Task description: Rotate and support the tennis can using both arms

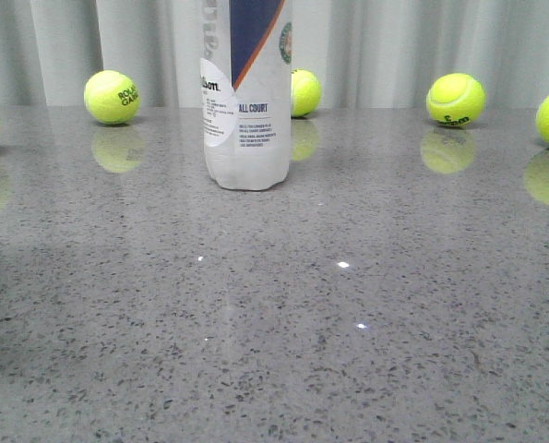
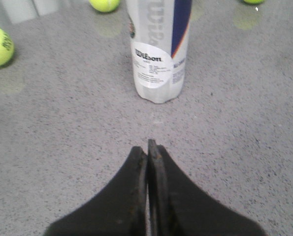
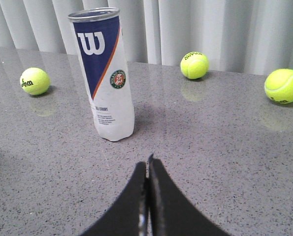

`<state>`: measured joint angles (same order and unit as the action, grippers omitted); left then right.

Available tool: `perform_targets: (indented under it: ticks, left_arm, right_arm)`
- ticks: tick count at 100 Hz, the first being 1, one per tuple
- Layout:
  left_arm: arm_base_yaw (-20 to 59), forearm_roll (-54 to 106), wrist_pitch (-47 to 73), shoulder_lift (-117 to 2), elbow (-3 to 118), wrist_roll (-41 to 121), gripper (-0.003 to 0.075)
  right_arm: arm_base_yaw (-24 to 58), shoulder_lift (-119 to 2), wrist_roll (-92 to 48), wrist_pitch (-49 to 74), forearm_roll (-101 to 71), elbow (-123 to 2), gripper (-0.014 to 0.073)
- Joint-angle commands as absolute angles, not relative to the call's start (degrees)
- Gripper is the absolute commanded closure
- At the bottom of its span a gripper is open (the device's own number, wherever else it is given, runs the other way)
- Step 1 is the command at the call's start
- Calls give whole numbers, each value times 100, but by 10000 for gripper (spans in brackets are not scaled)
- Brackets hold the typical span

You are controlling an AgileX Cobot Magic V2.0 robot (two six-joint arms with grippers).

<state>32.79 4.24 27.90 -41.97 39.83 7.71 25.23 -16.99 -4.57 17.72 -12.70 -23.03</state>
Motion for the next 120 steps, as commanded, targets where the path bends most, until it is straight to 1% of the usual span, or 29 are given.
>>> perform_targets:
  ticks: [1, 18, 32, 59, 91, 93, 98, 106, 120]
  left_arm:
    - [3237, 458, 1955, -3950, 3878, 729, 739]
    - [3056, 458, 767, -3394, 3112, 729, 739]
    - [2646, 458, 260, -2858, 2380, 729, 739]
    - [1635, 458, 167, -1769, 1135, 729, 739]
    - [615, 458, -614, -453, -243, 729, 738]
    - [555, 458, -634, -349, -285, 729, 739]
    - [422, 458, -172, -102, -248, 729, 739]
    - [170, 270, 52, 251, -264, 729, 739]
    - [-64, 68, 75, 224, -264, 716, 739]
  right_arm:
    - [2521, -1737, -508, 1291, -1239, -2456, 655]
    - [2521, -1737, -508, 1291, -1239, -2456, 655]
    - [2521, -1737, -508, 1291, -1239, -2456, 655]
    - [2521, -1737, -508, 1291, -1239, -2456, 655]
    - [2521, -1737, -508, 1291, -1239, -2456, 655]
    - [2521, -1737, -508, 1291, -1239, -2456, 655]
    - [2521, -1737, -508, 1283, -1239, -2456, 655]
    - [2521, -1737, -508, 1283, -1239, -2456, 655]
    - [2521, -1751, -508, 1276, -1239, -2456, 655]
